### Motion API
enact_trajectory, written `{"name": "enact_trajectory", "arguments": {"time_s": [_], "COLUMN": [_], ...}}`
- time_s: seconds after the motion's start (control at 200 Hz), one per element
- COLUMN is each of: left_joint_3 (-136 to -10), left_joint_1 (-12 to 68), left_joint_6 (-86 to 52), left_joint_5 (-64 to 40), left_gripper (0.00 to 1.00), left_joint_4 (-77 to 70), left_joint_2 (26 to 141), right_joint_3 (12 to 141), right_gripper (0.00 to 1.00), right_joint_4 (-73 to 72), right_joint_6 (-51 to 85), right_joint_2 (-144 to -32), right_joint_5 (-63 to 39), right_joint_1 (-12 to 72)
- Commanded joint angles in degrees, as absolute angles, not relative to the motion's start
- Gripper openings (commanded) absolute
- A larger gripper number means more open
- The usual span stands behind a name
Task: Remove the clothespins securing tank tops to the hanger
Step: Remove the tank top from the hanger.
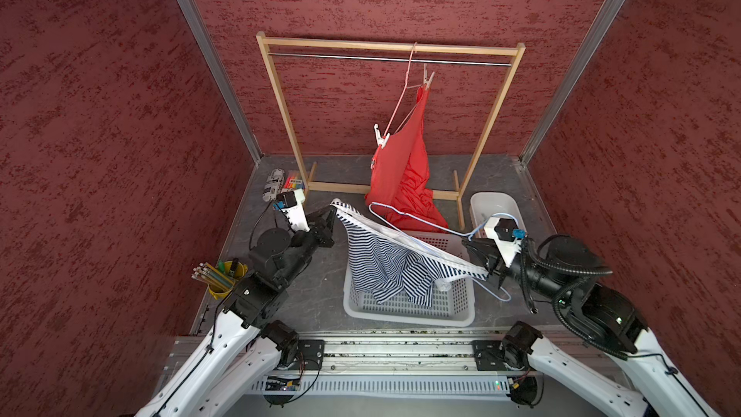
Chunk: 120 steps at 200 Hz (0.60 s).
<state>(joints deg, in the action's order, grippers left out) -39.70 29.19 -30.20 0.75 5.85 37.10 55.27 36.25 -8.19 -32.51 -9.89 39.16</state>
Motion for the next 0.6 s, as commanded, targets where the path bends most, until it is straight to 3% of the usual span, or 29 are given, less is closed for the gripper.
{"name": "enact_trajectory", "arguments": {"time_s": [0.0,0.095,0.275,0.446,0.506,0.596], "left_joint_3": [-37.1,-35.1,-36.4,-34.8,-33.1,-33.4], "left_joint_1": [28.8,31.7,46.1,55.7,60.1,63.5], "left_joint_6": [-30.3,-30.6,-21.8,-19.0,-18.9,-23.3], "left_joint_5": [-9.3,-13.1,-6.1,11.0,15.6,22.3], "left_gripper": [0.00,0.00,0.00,0.00,0.11,0.15], "left_joint_4": [-3.0,-10.1,-13.9,-5.6,-5.0,-1.0], "left_joint_2": [39.9,42.5,47.3,47.1,48.2,52.9], "right_joint_3": [53.4,51.6,50.8,49.8,49.6,48.9], "right_gripper": [0.00,0.00,0.00,0.00,0.00,0.00], "right_joint_4": [28.9,20.4,12.1,10.6,10.9,11.4], "right_joint_6": [-6.6,-6.3,-7.2,-8.6,-9.2,-10.0], "right_joint_2": [-31.7,-31.7,-37.9,-39.2,-38.9,-38.3], "right_joint_5": [-7.0,-7.6,-12.8,-13.8,-14.8,-15.6], "right_joint_1": [38.9,38.9,38.9,38.9,38.9,38.9]}}
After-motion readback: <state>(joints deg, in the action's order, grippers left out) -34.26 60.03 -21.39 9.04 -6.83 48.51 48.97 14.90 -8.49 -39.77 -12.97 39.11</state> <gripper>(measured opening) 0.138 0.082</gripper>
